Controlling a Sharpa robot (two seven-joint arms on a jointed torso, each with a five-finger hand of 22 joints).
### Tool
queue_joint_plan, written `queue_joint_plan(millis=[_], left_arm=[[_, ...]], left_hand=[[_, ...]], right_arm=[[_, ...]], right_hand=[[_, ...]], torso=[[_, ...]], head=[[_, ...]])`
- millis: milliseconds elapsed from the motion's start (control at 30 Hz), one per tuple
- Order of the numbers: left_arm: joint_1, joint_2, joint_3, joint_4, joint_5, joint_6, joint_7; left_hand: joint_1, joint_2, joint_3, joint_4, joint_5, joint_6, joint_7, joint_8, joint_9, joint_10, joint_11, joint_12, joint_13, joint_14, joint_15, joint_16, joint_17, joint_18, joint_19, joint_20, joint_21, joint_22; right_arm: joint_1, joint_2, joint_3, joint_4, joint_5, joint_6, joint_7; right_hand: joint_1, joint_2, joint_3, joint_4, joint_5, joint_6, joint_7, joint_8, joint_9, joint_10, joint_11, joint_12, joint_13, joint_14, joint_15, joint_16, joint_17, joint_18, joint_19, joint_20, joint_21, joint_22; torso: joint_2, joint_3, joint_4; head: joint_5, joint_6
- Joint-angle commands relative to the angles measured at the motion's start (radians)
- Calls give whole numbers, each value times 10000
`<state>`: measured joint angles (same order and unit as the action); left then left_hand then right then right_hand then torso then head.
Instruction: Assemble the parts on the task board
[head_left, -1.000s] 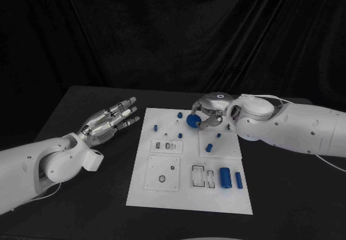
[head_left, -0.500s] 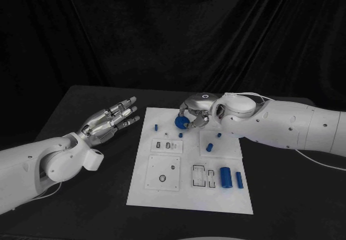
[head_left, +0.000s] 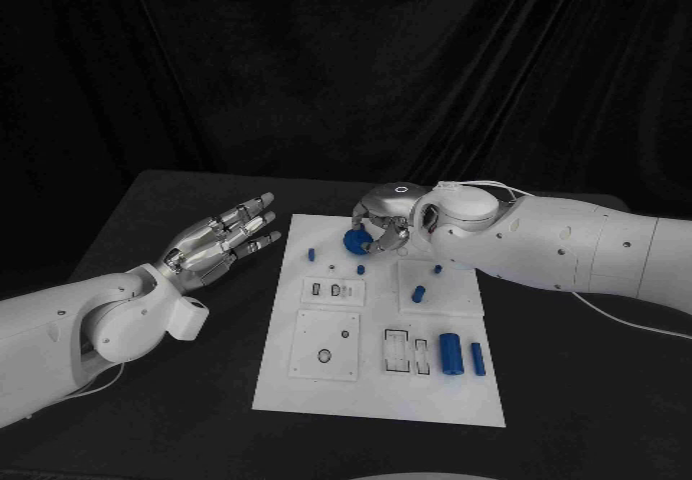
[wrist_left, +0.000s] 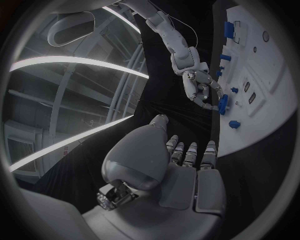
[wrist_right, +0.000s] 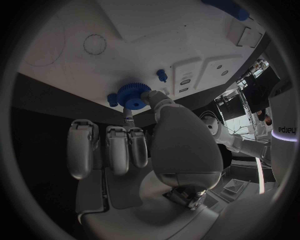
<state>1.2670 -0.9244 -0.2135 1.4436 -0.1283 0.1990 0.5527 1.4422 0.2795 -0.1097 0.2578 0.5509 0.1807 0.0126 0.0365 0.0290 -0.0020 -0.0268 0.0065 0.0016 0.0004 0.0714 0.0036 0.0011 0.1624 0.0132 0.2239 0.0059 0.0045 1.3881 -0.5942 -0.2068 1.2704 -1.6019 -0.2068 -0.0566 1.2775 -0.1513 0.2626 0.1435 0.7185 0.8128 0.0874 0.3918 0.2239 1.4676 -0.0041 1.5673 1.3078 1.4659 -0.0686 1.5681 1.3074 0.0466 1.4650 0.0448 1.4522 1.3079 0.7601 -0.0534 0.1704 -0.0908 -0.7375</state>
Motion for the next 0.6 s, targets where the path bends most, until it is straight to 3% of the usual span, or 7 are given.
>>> queue_joint_plan(millis=[33, 300, 600], left_arm=[[-10, 21, 9, 10, 4, 124, 105], [-10, 26, 9, 9, 4, 150, 70], [-10, 25, 9, 17, 4, 163, 30]], left_hand=[[-40, 52, 44, 8, 47, -20, 52, 65, 1, 20, 56, -65, -16, -4, 75, -36, -11, 176, -19, 56, 30, 13], [-43, 52, 54, 9, 47, -11, 61, 68, 3, 20, 66, -65, -16, -4, 80, -36, -11, 176, -20, 59, 29, 13], [-48, 52, 66, 10, 48, 6, 77, 75, 6, 20, 82, -65, -16, -4, 81, -36, -11, 176, -21, 62, 28, 12]], right_arm=[[-5, 58, -2, -93, -6, 110, 0], [-38, 214, -1, -277, -6, 265, -16], [-71, 334, -1, -394, -6, 350, 33]], right_hand=[[86, 49, 75, -19, -50, 11, 32, -73, 2305, 1031, 53, 35, 2630, 1049, 95, 27, 2634, -109, 260, 66, 17, 1933], [55, 18, 275, -136, -167, -281, 94, -615, 1981, 1031, 103, 35, 2630, 1049, 134, 27, 2634, -94, 226, 105, -46, 1922], [-19, 14, 359, -177, -323, -508, 98, -945, 1752, 1031, 108, 35, 2630, 1049, 147, 27, 2634, -87, 212, 121, -78, 1921]], torso=[[-3, 4, 0], [0, 10, -10], [1, 7, -16]], head=[[-16, -5], [-28, 0], [-25, -18]])
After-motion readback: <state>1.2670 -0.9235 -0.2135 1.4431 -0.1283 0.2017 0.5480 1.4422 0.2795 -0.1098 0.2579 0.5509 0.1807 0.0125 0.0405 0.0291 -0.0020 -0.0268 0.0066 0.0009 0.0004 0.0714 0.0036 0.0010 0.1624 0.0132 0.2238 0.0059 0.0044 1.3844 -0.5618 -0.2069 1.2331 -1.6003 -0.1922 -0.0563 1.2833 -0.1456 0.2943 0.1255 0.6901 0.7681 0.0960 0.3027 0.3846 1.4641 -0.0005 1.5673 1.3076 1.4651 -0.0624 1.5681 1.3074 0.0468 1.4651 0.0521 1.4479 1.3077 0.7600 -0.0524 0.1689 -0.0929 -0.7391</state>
